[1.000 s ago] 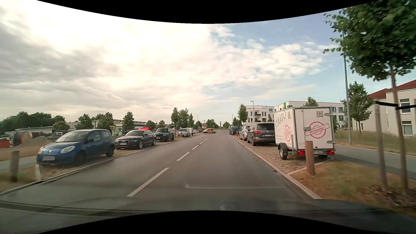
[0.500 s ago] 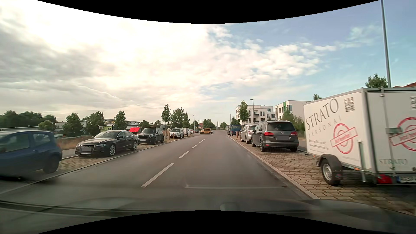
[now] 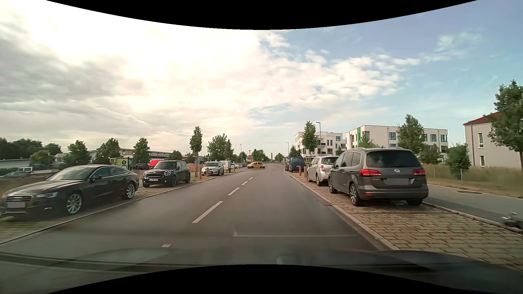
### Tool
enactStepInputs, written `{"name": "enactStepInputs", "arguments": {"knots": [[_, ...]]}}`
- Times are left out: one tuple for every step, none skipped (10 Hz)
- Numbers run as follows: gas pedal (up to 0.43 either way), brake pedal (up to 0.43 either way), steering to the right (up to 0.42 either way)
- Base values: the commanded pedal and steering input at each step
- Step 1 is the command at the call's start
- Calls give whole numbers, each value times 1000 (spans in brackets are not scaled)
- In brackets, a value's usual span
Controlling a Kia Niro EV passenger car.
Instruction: Follow the waypoints while adhering to traffic rules and regulations
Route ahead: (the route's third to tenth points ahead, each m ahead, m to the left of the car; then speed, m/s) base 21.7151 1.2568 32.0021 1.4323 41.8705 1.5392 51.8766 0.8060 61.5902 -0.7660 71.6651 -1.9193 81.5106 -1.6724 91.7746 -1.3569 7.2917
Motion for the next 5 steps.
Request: {"name": "enactStepInputs", "arguments": {"knots": [[138,0,7],[138,0,6],[138,0,6],[138,0,6],[138,0,6]]}}
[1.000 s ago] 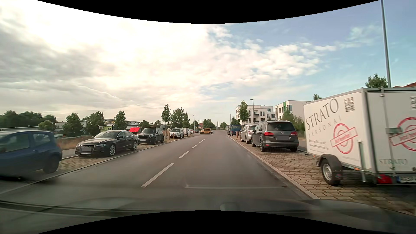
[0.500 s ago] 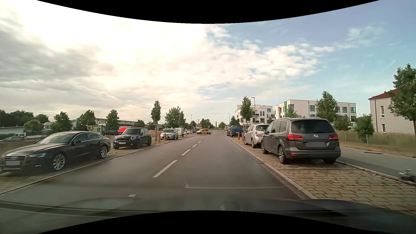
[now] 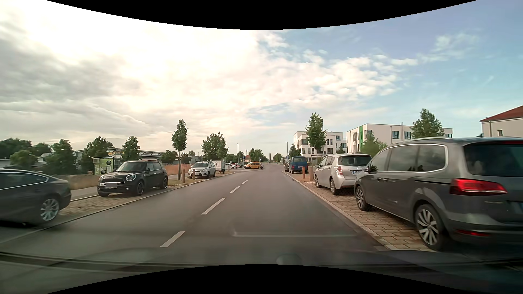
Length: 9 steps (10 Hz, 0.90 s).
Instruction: Follow the waypoints while adhering to traffic rules and regulations
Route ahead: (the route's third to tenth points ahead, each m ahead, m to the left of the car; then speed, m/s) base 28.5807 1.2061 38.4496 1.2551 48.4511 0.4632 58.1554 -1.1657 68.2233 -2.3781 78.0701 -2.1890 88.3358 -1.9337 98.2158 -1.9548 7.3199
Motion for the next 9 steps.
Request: {"name": "enactStepInputs", "arguments": {"knots": [[138,0,6],[138,0,6],[138,0,5],[138,0,3],[138,0,-1],[138,0,-4],[138,0,-6],[138,0,-6],[138,0,-6]]}}
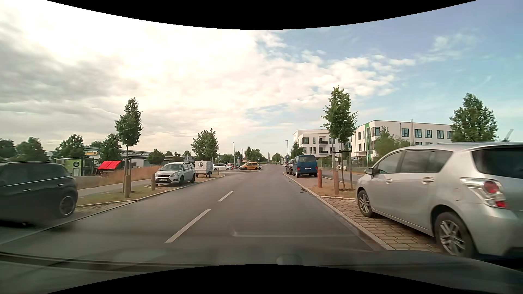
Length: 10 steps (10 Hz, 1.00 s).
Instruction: Follow the waypoints while adhering to traffic rules and regulations
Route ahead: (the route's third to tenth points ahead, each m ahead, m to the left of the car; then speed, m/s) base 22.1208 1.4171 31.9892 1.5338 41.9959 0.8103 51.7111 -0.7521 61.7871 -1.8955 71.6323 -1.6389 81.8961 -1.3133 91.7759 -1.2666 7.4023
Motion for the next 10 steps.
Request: {"name": "enactStepInputs", "arguments": {"knots": [[150,0,-5],[150,0,-5],[150,0,-5],[150,0,-4],[150,0,-4],[150,0,-4],[150,0,-3],[150,0,-3],[150,0,-3],[150,0,-4]]}}
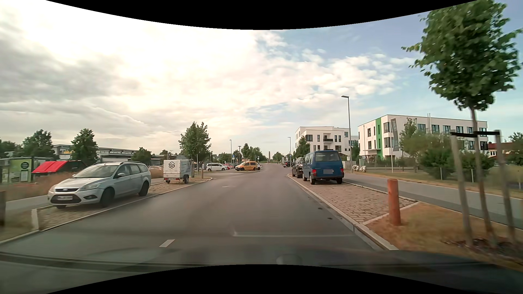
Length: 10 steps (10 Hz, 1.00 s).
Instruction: Follow the waypoints while adhering to traffic rules and regulations
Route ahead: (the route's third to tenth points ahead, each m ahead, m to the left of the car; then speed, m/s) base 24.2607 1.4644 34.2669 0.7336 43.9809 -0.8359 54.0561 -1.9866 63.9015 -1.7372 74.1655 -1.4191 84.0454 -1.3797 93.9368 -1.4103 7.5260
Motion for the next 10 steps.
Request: {"name": "enactStepInputs", "arguments": {"knots": [[150,0,-3],[150,0,-4],[150,0,-4],[150,0,-4],[150,0,-3],[150,0,-3],[150,0,-3],[138,0,-2],[138,0,-2],[138,0,-2]]}}
